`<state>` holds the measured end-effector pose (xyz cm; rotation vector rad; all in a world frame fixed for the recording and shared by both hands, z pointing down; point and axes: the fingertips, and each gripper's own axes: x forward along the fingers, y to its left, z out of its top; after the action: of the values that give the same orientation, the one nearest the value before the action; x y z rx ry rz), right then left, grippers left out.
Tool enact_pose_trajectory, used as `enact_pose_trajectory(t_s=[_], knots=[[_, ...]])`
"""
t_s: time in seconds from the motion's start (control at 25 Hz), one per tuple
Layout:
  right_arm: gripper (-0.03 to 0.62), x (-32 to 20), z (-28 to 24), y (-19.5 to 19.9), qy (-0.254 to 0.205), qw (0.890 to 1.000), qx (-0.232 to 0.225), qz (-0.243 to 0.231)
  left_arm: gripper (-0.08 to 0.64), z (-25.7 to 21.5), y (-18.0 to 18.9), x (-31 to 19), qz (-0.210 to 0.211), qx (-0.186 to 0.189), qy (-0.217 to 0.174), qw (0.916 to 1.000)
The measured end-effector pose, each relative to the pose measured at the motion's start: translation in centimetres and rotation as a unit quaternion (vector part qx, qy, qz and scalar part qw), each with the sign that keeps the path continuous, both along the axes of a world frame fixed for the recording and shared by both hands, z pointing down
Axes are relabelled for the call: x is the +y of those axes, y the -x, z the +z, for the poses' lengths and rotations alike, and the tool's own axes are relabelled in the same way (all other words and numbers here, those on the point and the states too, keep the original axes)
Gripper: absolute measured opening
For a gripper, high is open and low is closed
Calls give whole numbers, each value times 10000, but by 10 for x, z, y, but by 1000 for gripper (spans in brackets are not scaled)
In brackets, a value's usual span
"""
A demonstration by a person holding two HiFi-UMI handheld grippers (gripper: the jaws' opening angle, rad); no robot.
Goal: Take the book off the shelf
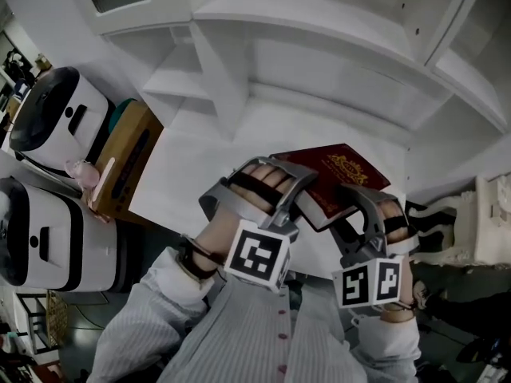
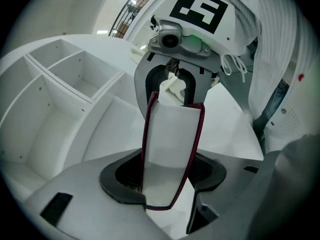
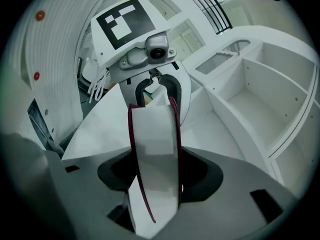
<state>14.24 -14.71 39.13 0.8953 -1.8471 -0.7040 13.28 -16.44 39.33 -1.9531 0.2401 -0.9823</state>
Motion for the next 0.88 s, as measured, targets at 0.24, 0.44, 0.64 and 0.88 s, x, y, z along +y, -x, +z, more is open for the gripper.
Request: enact_pose_trajectory(t_s=[0.24,0.44,0.64,0.88], knots=[[233,-1,39,0,489,9980,-256,305,247,41,-3,-2,340,-159,471,9982],[232,2,64,8,900,9944,-406,390,245,69,4,1,483,-262,973,9937],[230,5,85,17,1253,9895,-593,411,245,96,14,7,568,-388,1471,9867],[230,13,108,28,1667,9819,-791,417,245,116,23,16,649,-453,1870,9792]])
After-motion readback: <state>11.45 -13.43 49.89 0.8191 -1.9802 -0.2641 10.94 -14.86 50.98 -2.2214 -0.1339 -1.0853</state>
